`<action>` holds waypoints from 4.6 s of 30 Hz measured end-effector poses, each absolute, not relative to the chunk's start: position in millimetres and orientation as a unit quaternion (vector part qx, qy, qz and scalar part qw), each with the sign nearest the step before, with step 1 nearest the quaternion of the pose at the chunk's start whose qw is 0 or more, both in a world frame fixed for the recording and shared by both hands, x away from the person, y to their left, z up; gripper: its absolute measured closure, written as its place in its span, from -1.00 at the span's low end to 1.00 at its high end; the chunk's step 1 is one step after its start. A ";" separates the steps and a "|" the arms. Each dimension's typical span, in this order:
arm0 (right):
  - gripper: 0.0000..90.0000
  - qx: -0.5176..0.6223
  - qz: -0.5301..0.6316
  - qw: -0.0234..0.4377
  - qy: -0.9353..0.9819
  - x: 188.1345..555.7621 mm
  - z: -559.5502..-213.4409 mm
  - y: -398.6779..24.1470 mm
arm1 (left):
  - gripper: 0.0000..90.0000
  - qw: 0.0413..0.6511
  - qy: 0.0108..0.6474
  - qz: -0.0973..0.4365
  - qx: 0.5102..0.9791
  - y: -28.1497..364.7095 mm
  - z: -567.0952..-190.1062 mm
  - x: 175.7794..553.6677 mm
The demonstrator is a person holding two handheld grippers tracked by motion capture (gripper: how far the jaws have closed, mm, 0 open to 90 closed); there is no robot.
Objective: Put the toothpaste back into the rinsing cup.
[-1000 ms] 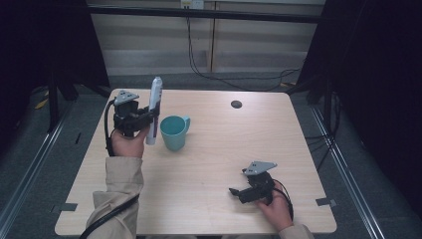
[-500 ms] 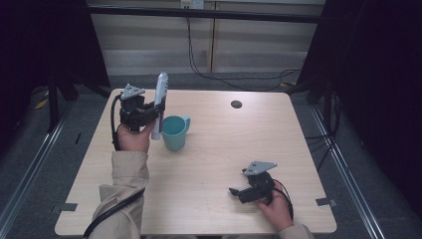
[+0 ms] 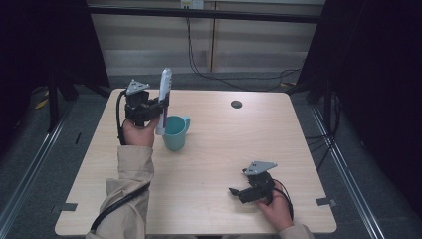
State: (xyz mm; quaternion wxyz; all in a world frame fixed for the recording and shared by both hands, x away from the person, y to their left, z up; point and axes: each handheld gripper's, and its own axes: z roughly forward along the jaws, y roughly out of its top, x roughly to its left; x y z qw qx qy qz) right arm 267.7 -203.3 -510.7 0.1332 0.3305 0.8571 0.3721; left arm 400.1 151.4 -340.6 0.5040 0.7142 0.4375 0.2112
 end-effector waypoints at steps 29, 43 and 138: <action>-0.71 0.331 0.373 0.133 0.857 267.7 -510.7 -203.2 | 0.70 0.508 0.436 0.208 0.713 133.6 -345.8 417.9; -0.71 0.331 0.373 0.133 0.857 267.7 -510.7 -203.2 | 0.70 0.502 0.437 0.208 0.717 121.9 -354.8 425.7; -0.71 0.331 0.373 0.133 0.857 267.8 -510.8 -203.2 | 0.64 0.454 0.472 0.200 0.729 127.7 -431.4 402.3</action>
